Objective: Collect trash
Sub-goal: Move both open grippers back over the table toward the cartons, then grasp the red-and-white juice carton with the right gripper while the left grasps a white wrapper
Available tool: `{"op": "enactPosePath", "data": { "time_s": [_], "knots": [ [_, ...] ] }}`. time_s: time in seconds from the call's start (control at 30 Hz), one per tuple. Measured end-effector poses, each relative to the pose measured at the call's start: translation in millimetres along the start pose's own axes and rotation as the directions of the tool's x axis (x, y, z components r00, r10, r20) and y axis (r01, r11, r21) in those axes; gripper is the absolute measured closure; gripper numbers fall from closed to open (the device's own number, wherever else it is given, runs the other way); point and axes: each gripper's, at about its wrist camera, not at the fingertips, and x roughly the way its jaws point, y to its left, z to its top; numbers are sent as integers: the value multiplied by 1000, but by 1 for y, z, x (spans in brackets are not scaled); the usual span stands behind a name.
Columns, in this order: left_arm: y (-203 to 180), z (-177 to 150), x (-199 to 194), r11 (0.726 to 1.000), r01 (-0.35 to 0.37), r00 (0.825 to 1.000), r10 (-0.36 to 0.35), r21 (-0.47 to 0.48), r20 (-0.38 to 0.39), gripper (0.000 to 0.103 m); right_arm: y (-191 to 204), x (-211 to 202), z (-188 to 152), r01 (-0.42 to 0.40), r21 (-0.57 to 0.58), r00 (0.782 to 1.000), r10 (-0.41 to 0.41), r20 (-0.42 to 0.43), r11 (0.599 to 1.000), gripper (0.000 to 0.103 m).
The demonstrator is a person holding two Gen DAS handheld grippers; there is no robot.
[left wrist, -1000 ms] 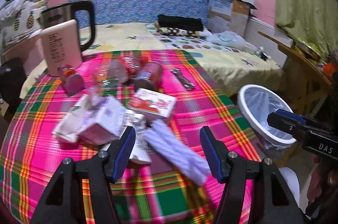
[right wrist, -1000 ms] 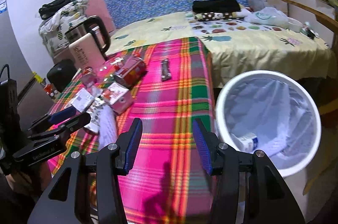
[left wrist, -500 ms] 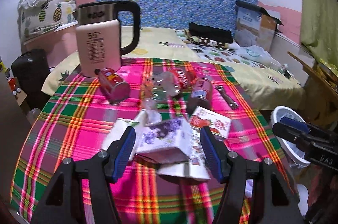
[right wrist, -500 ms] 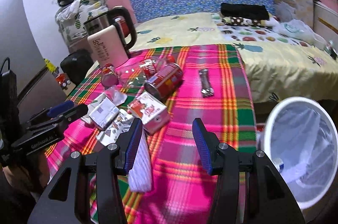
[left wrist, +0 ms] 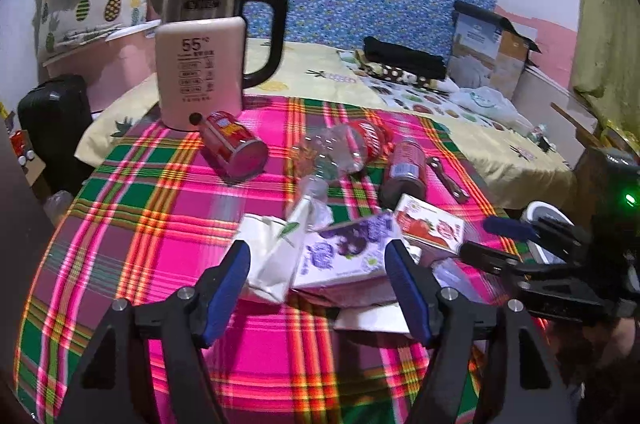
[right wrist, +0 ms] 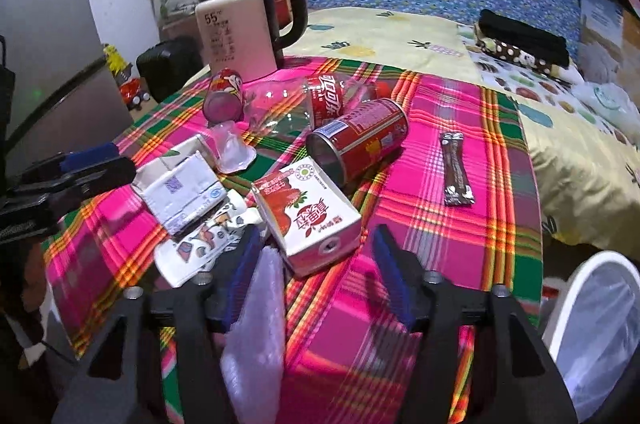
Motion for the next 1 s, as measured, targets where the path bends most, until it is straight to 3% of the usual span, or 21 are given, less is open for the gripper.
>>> {"op": "enactPosePath", "data": {
  "time_s": [0.17,0.3,0.43,0.73,0.87,1.0],
  "knots": [
    [-11,-4,5,999,41,999,-41,27,-13,29,0,11,4,-13,-43,1000,12,-24,999,37],
    [-8,-4,9,999,27,1000,-27,19,-14,29,2,20,6,-7,-88,999,3,-51,996,37],
    [7,-2,9,1000,6,1000,-6,-11,1,23,4,25,7,-7,-106,998,0,-61,994,37],
    [31,2,-2,997,-14,999,18,-75,47,23,-2,16,2,-46,-21,998,44,-52,999,42],
    [41,1,10,994,-67,997,69,-83,24,23,-6,10,-3,-37,10,999,37,-37,999,42],
    [41,-5,36,995,-79,996,76,-56,-45,36,-9,1,-7,-22,40,999,23,-21,999,42]
  ]
}}
